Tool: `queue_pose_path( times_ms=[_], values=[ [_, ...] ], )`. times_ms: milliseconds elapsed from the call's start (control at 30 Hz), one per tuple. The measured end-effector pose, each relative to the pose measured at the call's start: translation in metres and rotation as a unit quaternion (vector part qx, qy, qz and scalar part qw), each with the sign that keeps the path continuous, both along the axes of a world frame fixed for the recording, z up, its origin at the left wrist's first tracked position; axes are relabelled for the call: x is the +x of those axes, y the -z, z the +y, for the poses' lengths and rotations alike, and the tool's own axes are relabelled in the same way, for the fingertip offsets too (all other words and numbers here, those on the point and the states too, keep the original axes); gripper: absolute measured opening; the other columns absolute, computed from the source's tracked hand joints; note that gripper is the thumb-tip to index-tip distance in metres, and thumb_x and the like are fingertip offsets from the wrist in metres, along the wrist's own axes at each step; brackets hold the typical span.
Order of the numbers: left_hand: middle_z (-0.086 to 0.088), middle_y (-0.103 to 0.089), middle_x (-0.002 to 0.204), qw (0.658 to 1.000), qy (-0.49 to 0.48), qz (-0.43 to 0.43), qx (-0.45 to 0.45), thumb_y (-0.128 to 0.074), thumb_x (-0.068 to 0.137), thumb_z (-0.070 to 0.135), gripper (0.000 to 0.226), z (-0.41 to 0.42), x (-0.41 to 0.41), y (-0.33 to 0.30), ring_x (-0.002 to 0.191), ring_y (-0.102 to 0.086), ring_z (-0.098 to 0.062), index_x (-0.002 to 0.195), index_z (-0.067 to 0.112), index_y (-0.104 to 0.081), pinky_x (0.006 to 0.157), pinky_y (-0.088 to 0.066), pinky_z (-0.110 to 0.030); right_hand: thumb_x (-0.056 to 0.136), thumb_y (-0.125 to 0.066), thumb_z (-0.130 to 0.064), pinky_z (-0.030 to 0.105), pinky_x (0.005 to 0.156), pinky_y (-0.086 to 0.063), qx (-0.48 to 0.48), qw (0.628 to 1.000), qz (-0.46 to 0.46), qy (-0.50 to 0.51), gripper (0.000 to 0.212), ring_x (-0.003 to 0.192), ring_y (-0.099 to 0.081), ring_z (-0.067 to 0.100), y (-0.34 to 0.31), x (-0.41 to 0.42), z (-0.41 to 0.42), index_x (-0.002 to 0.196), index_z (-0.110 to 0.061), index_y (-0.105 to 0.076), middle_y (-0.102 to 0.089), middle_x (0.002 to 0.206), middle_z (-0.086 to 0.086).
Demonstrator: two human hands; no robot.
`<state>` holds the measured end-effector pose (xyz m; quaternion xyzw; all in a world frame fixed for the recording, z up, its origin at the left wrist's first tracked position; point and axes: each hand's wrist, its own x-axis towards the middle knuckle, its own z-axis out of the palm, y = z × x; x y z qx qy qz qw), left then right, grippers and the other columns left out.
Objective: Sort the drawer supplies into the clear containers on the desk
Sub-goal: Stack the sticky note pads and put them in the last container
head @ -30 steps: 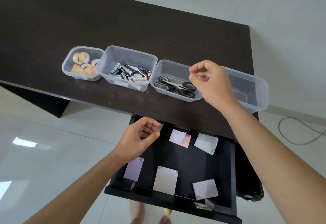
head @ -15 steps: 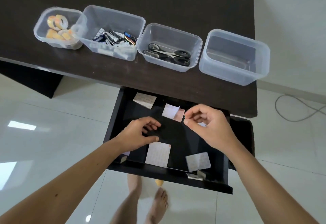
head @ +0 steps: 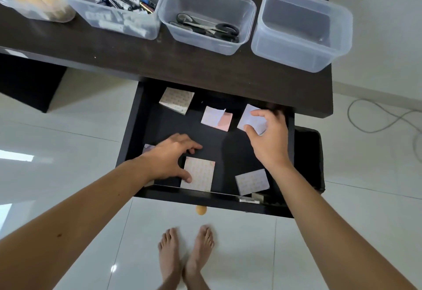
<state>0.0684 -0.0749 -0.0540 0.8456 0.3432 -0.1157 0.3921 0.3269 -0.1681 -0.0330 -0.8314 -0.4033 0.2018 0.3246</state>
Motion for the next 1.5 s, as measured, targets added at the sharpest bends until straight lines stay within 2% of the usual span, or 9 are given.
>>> queue_pose_path(
  times_ms=[133,333,533,633,800,1000,1100,1333,1500],
  values=[
    [0.015,-0.056,0.120,1.000,0.020,0.001,0.020,-0.096,0.069,0.035,0.073,0.000,0.001,-0.001,0.119,-0.044,-0.005,0.135,0.035,-0.065,0.105,-0.042,-0.027,0.088,-0.082,-0.009,0.011,0.101,-0.031,-0.003,0.999,-0.042,-0.025,0.042,0.131,-0.055,0.025,0.013,0.003,0.008,0.129,-0.011,-0.071,-0.059,0.137,0.007],
    [0.017,-0.060,0.112,1.000,-0.007,-0.022,-0.009,-0.097,0.070,0.026,0.053,0.001,0.001,-0.002,0.110,-0.049,-0.007,0.114,0.036,-0.070,0.094,-0.045,-0.023,0.089,-0.082,-0.011,0.015,0.113,-0.024,-0.055,0.996,-0.057,-0.046,0.057,0.143,-0.045,0.025,0.020,0.000,0.002,0.143,-0.006,-0.064,-0.052,0.153,0.004],
    [0.022,-0.071,0.102,0.990,-0.076,-0.071,-0.090,-0.095,0.074,0.016,0.043,0.003,-0.007,-0.007,0.098,-0.060,0.007,0.098,0.040,-0.070,0.081,-0.046,-0.017,0.080,-0.092,-0.017,0.040,0.110,-0.048,-0.071,0.994,0.016,-0.087,0.067,0.127,-0.053,0.025,0.017,-0.007,-0.006,0.142,-0.014,-0.066,-0.054,0.135,-0.005],
    [0.022,-0.072,0.103,0.988,-0.083,-0.092,-0.087,-0.093,0.076,0.014,0.042,0.004,-0.008,-0.010,0.100,-0.059,0.014,0.097,0.042,-0.071,0.083,-0.047,-0.013,0.084,-0.088,-0.021,0.028,0.115,-0.038,-0.103,0.991,-0.014,-0.085,0.072,0.132,-0.043,0.025,0.017,-0.008,-0.008,0.150,-0.015,-0.059,-0.047,0.139,-0.002],
    [0.014,-0.075,0.109,0.964,-0.162,-0.140,-0.158,-0.087,0.083,0.007,0.035,0.004,-0.008,-0.009,0.108,-0.072,-0.006,0.099,0.034,-0.073,0.090,-0.064,-0.030,0.077,-0.093,-0.032,0.024,0.111,-0.032,-0.138,0.987,-0.034,-0.071,0.064,0.128,-0.034,0.025,0.014,-0.012,-0.007,0.133,-0.021,-0.065,-0.040,0.134,-0.002],
    [0.009,-0.076,0.111,0.944,-0.216,-0.146,-0.203,-0.085,0.085,0.004,0.036,0.007,-0.007,-0.005,0.112,-0.072,-0.011,0.107,0.030,-0.074,0.091,-0.065,-0.037,0.074,-0.094,-0.026,0.033,0.085,-0.047,-0.123,0.989,0.052,-0.062,0.059,0.110,-0.052,0.015,0.003,-0.014,-0.012,0.116,-0.032,-0.054,-0.055,0.116,-0.009],
    [0.001,-0.075,0.116,0.930,-0.244,-0.153,-0.231,-0.079,0.089,0.000,0.036,0.007,-0.006,-0.006,0.113,-0.073,-0.017,0.114,0.024,-0.073,0.092,-0.065,-0.038,0.089,-0.081,-0.017,0.024,0.065,-0.053,-0.106,0.987,0.113,-0.039,0.038,0.090,-0.065,0.012,-0.005,-0.012,-0.015,0.115,-0.032,-0.058,-0.064,0.109,-0.009],
    [-0.007,-0.072,0.121,0.899,-0.292,-0.182,-0.270,-0.071,0.096,-0.002,0.032,0.009,-0.008,-0.010,0.109,-0.076,-0.022,0.118,0.021,-0.075,0.094,-0.064,-0.044,0.100,-0.069,-0.006,0.034,0.083,-0.061,0.035,0.945,0.325,0.010,0.029,0.096,-0.075,0.008,-0.019,-0.013,-0.038,0.117,-0.030,-0.070,-0.079,0.108,-0.008],
    [-0.011,-0.071,0.126,0.877,-0.301,-0.230,-0.296,-0.071,0.095,-0.003,0.038,0.008,-0.007,-0.017,0.110,-0.076,-0.028,0.127,0.017,-0.071,0.098,-0.062,-0.042,0.097,-0.074,-0.004,0.026,0.073,-0.061,0.014,0.930,0.358,-0.075,0.028,0.095,-0.076,0.011,-0.025,-0.030,-0.032,0.120,-0.018,-0.071,-0.080,0.111,-0.002]
  ],
)
